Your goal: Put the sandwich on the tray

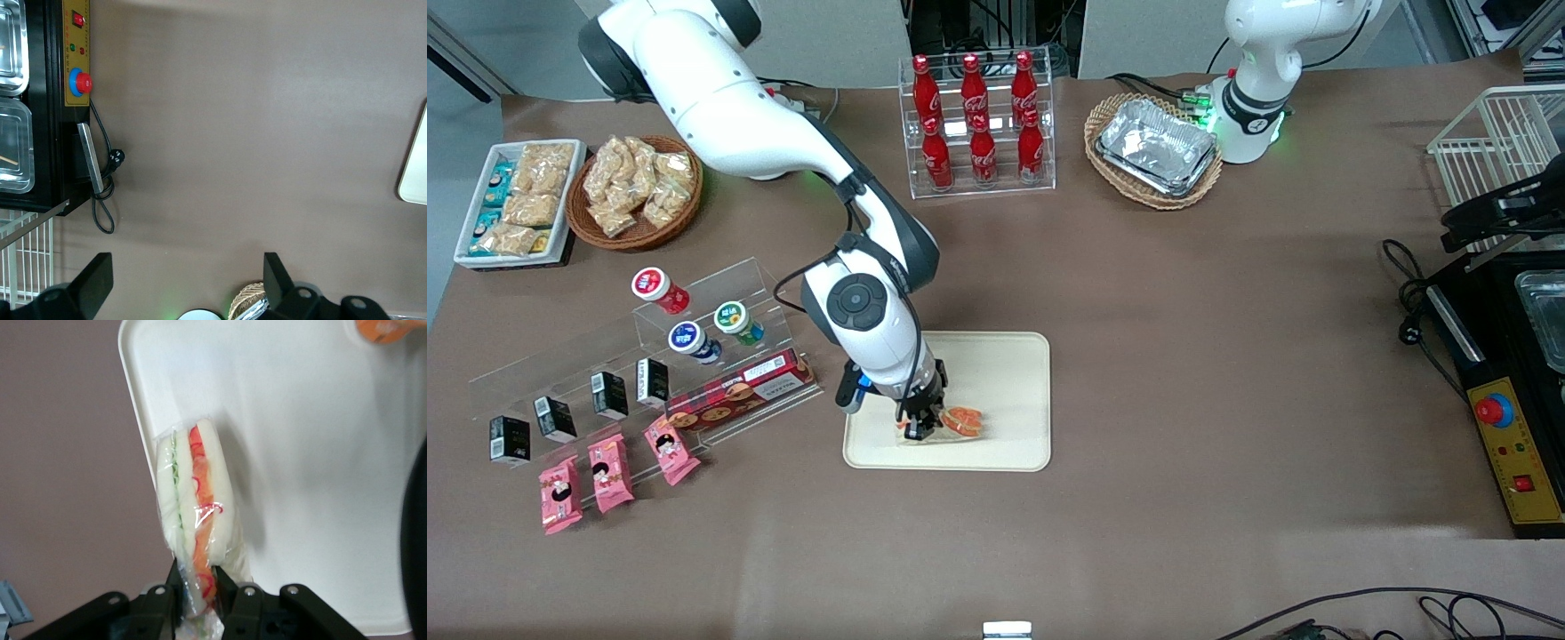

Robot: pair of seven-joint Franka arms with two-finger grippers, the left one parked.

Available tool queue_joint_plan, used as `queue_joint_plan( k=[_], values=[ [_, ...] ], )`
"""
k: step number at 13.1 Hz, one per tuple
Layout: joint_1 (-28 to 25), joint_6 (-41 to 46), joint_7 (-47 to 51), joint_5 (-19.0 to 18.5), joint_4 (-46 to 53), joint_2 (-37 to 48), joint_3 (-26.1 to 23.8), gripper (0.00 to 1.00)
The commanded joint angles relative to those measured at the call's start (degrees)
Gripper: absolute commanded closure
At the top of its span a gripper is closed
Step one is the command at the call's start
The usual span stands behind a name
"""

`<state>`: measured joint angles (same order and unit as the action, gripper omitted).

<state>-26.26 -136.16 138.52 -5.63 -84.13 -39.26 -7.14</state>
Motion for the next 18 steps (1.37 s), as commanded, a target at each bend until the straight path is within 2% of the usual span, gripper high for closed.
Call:
queue_joint_plan(
  k=[1,4,6,7,8,9,14,16,18],
  values=[
    [-1.16,-2.36,2.46,-1.4,2.83,-3.28,0.63,1.0],
    [-1.16,-3.23,2.37,-1.75,2.74,-4.69,0.72,1.0],
    [-1.07,-3.33,2.28,-3.15,2.83,-5.04,0.72,0.95],
    [-1.07,-3.33,2.02,-3.24,2.74,-5.04,0.81,0.84],
    [-1.07,-3.33,2.19,-3.24,2.83,-5.56,1.24,0.39],
    [-1.07,-3.33,2.1,-3.24,2.83,-5.83,1.68,0.0],
    [-0.28,-1.32,0.87,-4.21,2.74,-2.16,2.13,0.0],
    [2.34,3.5,-1.31,-3.43,1.87,3.02,1.43,0.0],
    [2.62,10.09,-7.52,-1.94,1.78,7.51,1.25,0.0]
  ],
)
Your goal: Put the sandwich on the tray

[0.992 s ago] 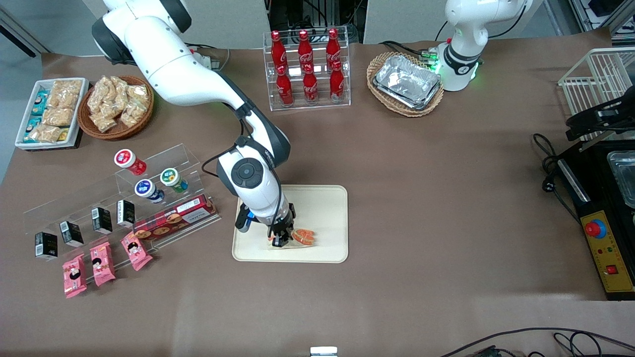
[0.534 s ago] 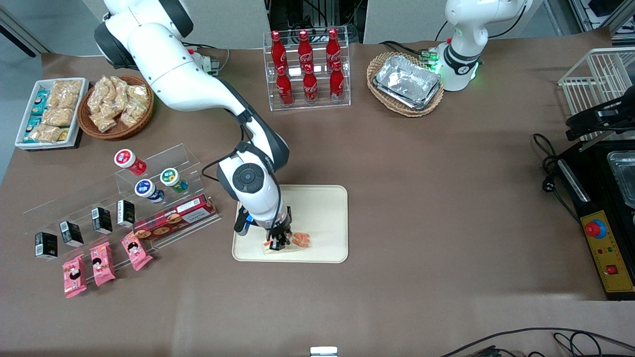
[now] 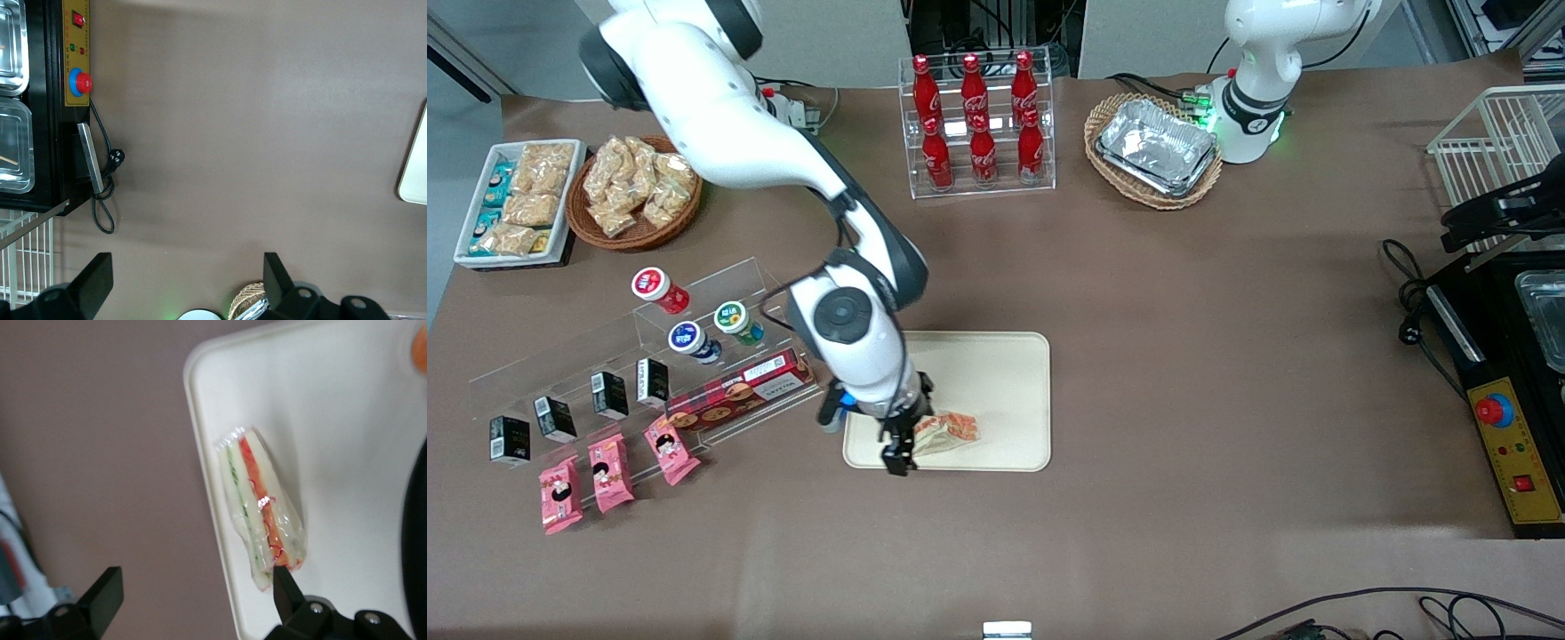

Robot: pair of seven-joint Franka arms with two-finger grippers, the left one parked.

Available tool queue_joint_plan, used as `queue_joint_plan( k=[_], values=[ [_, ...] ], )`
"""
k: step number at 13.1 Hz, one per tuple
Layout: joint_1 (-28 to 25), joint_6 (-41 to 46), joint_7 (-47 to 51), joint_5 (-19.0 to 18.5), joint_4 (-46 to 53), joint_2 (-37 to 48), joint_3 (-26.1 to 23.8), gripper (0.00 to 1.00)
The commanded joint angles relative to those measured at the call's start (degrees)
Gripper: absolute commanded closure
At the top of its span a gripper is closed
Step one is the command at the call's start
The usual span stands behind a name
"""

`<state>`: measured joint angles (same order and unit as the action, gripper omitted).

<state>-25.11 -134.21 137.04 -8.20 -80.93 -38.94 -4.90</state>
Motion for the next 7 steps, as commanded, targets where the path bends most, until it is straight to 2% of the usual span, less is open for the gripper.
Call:
queue_joint_plan(
  k=[1,3,5,7],
  values=[
    [1.99,10.78,-12.61,1.6,-1.42,9.12,-0.99,0.0],
    [4.01,17.71,-27.71,4.41,-2.82,14.04,-0.81,0.0],
    [5.77,25.53,-44.85,5.82,-3.27,17.3,-0.55,0.0],
    [9.02,31.26,-56.38,6.18,-3.27,19.94,-0.55,0.0]
  ],
)
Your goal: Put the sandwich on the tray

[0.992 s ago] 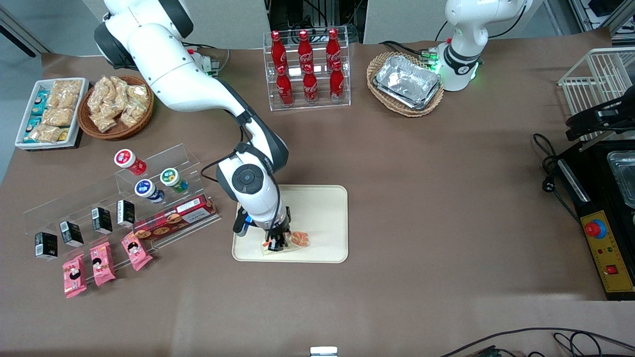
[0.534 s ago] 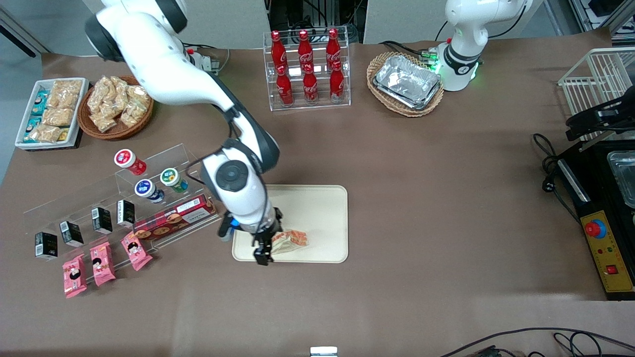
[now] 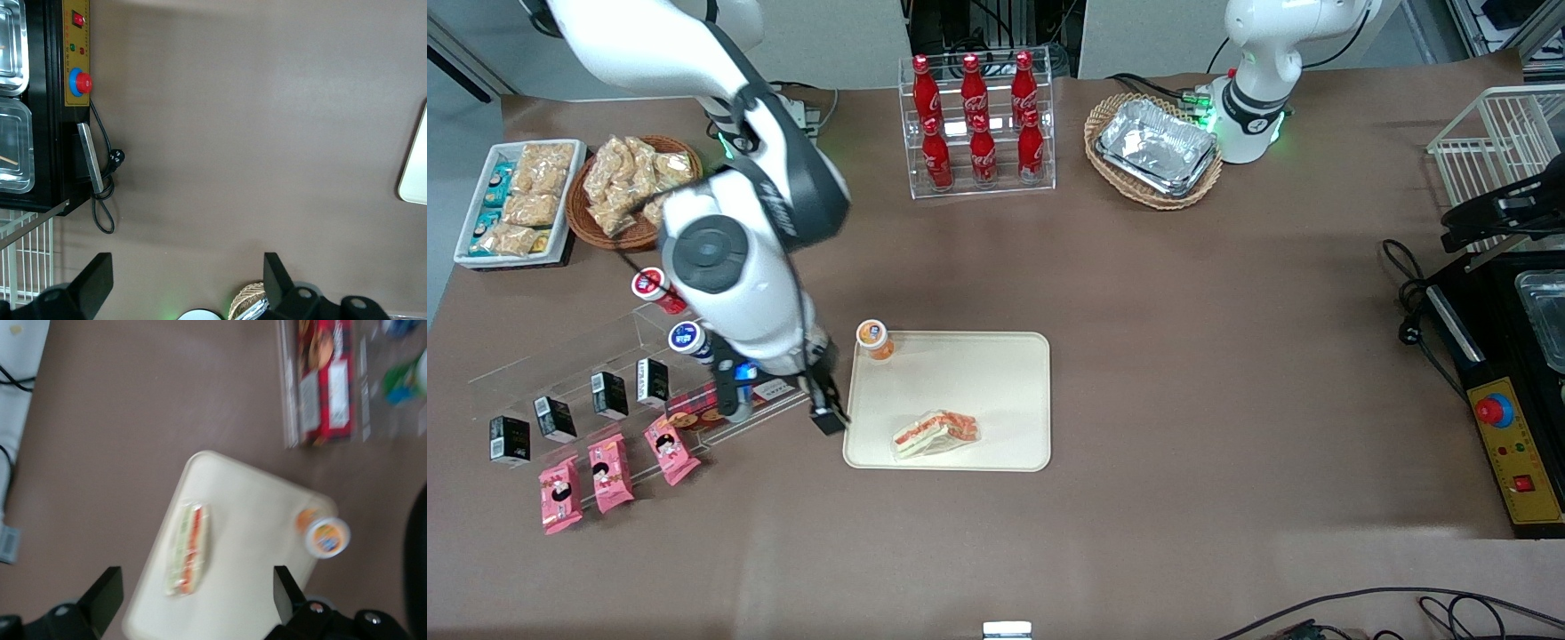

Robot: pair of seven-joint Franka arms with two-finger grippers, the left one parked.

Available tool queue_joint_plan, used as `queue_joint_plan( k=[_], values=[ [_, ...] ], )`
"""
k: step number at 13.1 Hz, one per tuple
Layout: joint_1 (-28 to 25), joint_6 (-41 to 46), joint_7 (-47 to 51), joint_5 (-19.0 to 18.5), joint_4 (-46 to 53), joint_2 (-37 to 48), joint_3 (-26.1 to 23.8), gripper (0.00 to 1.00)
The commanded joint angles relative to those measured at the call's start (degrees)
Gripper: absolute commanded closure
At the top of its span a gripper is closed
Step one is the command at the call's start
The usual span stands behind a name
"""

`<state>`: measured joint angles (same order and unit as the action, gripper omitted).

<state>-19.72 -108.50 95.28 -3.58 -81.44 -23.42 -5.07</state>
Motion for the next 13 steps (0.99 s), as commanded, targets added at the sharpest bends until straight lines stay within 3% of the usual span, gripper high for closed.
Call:
queue_joint_plan(
  k=[1,8,13],
  values=[
    [5.46,8.28,-21.39,1.56,-2.76,5.57,-0.38,0.0],
    [19.53,21.74,-57.54,4.37,-3.38,10.41,-0.38,0.0],
    [25.52,21.16,-78.45,3.68,-8.02,16.11,-0.12,0.0]
  ],
)
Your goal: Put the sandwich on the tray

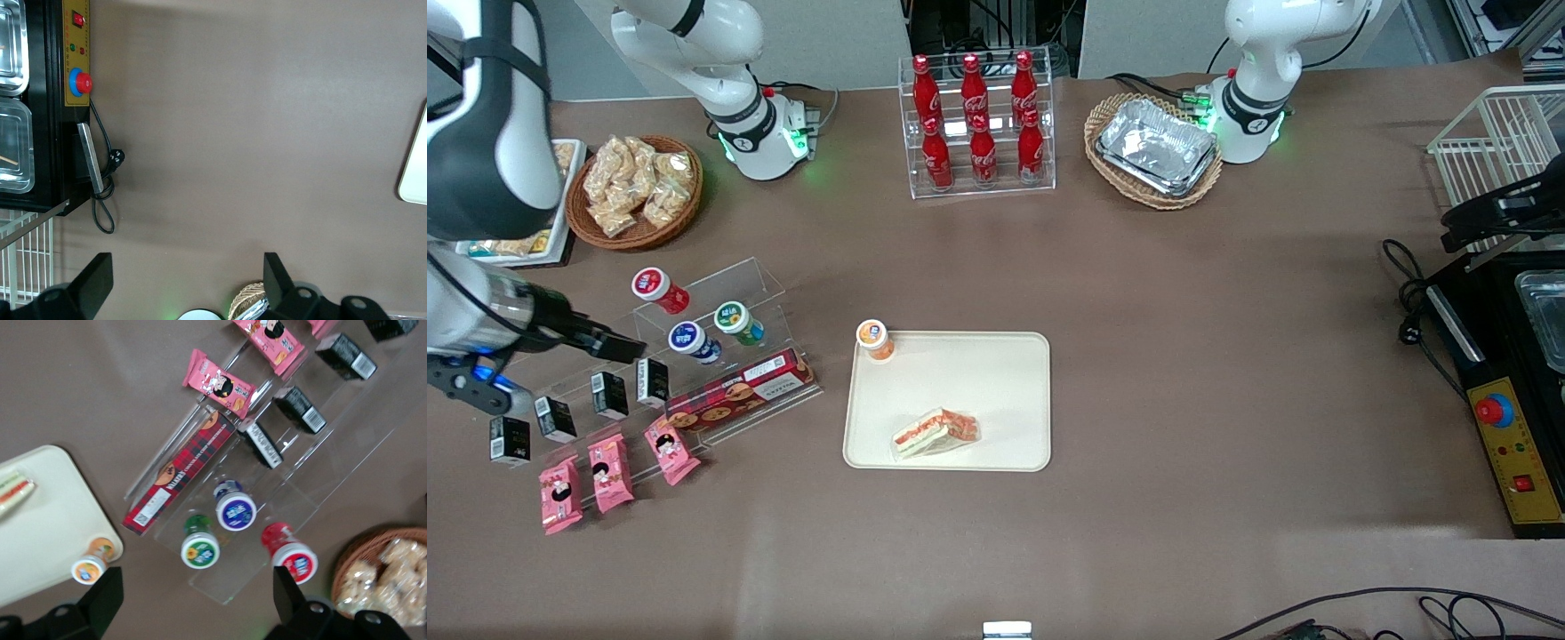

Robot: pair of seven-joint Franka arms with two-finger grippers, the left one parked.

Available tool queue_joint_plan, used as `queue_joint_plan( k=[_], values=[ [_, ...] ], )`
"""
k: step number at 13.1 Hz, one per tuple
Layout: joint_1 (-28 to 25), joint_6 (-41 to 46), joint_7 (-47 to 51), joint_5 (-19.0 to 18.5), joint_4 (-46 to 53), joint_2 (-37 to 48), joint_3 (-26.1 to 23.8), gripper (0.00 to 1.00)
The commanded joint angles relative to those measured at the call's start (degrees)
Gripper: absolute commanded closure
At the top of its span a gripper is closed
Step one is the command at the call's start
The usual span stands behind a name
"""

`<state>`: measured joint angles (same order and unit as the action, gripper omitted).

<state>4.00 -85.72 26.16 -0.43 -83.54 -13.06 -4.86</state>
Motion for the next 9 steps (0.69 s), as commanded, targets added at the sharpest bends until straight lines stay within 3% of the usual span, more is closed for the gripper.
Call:
queue_joint_plan(
  k=[1,5,9],
  values=[
    [3.28,-2.95,-12.94,0.51,-7.85,7.42,-0.06,0.0],
    [5.32,-14.62,-22.54,0.6,-21.98,18.13,0.64,0.0],
    [5.23,-12.28,-22.46,0.86,-22.73,20.18,0.64,0.0]
  ],
)
